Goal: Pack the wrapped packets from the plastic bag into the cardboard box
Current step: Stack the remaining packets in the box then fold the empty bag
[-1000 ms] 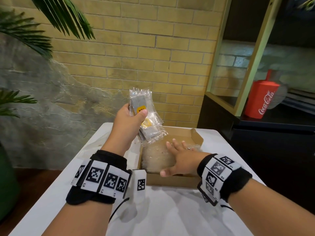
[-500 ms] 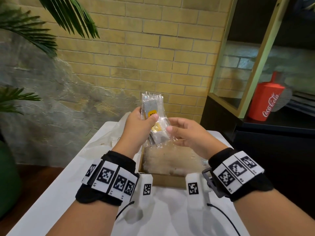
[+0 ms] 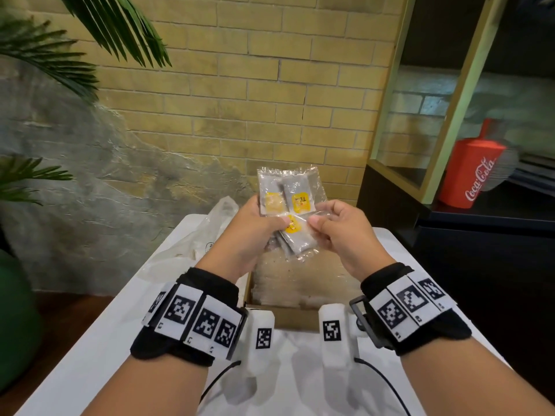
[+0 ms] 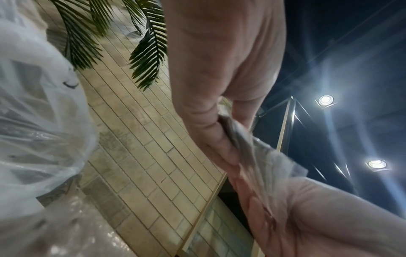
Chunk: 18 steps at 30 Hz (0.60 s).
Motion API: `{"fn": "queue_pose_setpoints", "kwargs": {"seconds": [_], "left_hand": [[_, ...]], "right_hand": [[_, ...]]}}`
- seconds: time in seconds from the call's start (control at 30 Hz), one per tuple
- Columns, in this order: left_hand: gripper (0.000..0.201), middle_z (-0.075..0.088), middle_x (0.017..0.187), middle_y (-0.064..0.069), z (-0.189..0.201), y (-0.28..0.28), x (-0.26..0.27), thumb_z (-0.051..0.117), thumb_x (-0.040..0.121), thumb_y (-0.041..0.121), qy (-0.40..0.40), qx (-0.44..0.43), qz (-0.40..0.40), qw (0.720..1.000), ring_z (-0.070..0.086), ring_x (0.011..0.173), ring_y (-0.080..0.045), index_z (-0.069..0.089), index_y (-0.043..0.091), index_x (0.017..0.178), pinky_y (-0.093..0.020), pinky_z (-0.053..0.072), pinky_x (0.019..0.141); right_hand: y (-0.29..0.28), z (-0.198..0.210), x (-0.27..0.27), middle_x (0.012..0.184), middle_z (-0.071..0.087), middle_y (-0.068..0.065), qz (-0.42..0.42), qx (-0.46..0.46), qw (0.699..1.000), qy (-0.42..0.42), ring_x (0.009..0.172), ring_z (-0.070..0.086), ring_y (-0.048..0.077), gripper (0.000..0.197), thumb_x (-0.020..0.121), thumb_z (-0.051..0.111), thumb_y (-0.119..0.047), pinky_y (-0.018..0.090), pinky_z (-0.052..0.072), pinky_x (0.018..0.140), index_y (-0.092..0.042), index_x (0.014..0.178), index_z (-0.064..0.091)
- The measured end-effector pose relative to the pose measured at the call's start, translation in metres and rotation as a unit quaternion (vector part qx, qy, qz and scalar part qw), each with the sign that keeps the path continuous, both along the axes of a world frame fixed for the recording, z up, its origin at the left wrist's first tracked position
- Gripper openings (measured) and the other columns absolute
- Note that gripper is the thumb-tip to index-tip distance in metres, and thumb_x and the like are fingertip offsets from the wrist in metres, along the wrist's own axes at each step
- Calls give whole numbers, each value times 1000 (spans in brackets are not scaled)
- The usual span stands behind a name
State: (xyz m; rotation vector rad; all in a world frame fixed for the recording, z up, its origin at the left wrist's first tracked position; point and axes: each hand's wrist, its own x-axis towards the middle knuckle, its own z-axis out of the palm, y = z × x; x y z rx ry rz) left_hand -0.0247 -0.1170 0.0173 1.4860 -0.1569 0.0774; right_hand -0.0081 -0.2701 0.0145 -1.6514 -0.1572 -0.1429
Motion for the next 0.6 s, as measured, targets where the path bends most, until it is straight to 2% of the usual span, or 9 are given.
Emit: {"fn": "queue_pose_setpoints", "kwargs": {"seconds": [0.07,0.13,0.27,0.33,0.4,0.47,0.5,0.53,0.6], "left_hand": [[29,64,103,-10,1,6,4,55,88,-2,4,5,37,999,63,88,-25,50,15,110,-40,51,78],[29,62,104,-14,2,16,7,56,86,-2,3,-8,79,997,60,86,-28,50,14,110,-35,48,68],[33,61,99,-10,8,34,9,53,86,-5,-12,-52,130,990,59,76,-23,49,15,112,-23,43,45],[32,61,98,-9,11,38,8,51,87,-7,-22,-65,135,988,58,74,-20,49,16,110,-21,42,42],[31,61,98,-9,13,36,6,51,87,-7,-28,-61,131,989,59,78,-23,50,16,106,-23,46,49],[29,62,95,-7,12,32,5,52,86,-7,-28,-48,127,990,61,86,-27,53,21,96,-35,52,68],[30,63,93,-5,12,30,4,52,86,-6,-25,-43,125,991,61,89,-28,53,23,92,-41,52,77],[31,63,92,-4,12,28,4,53,86,-6,-22,-40,123,991,62,90,-28,53,24,90,-44,51,82],[31,64,92,-4,12,26,3,54,85,-6,-17,-30,119,992,62,90,-28,53,25,89,-48,51,87]], "right_hand": [[-6,5,3,85,65,6,-16,-23,999,-20,67,57,11,15,90,54,-1,20,51,61,-15,93,58],[-14,12,7,86,66,4,-49,-79,994,-54,67,58,9,18,91,52,-1,16,51,58,-18,87,59],[-27,19,17,77,66,-2,-81,-247,963,-67,80,61,18,23,91,50,-5,35,51,80,-18,77,63],[-29,18,18,87,67,2,-71,-359,929,-55,90,62,22,22,91,49,-9,38,50,84,-20,78,63],[-27,14,19,100,66,6,-39,-469,881,-39,99,60,25,19,92,48,-12,37,48,87,-18,90,66],[-24,6,22,112,64,8,5,-562,827,-2,106,57,25,23,93,46,-12,34,46,90,-15,108,64],[-22,3,24,116,62,8,19,-594,804,19,108,57,25,27,93,46,-12,32,46,89,-15,115,61],[-21,1,24,118,61,7,26,-611,791,30,108,56,25,29,93,47,-12,31,46,88,-16,119,59],[-20,-2,24,113,61,8,27,-611,791,28,107,57,27,29,92,46,-10,32,47,88,-16,118,58]]}}
